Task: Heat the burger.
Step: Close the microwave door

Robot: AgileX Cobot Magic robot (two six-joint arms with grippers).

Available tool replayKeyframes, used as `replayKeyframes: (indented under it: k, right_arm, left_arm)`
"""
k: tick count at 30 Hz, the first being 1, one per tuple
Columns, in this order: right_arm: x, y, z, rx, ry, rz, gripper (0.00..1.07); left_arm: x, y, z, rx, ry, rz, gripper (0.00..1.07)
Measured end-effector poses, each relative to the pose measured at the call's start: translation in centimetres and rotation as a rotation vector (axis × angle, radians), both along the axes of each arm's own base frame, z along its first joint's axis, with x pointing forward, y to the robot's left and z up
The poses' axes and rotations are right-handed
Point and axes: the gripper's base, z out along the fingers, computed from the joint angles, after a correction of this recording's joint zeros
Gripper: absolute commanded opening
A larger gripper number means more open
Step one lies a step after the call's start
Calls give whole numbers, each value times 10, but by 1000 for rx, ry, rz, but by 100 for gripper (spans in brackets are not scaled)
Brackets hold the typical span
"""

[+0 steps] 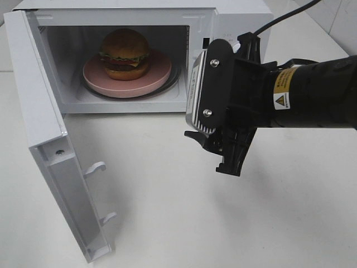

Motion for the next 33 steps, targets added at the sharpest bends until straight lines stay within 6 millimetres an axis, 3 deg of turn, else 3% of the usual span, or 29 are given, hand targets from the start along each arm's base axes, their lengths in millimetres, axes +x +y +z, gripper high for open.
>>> replayKeyframes:
  k: [19, 24, 33]
  right_arm:
    - [-33, -33, 27, 180, 314, -335, 76]
    - [-55, -48, 37, 225, 466, -449, 76]
    - [-83, -70, 53, 204, 521, -496, 76]
  left_arm:
    - [0, 0, 0, 0, 0, 0, 98]
    - [0, 0, 0, 0, 0, 0, 98]
    - [0, 0, 0, 0, 0, 0, 98]
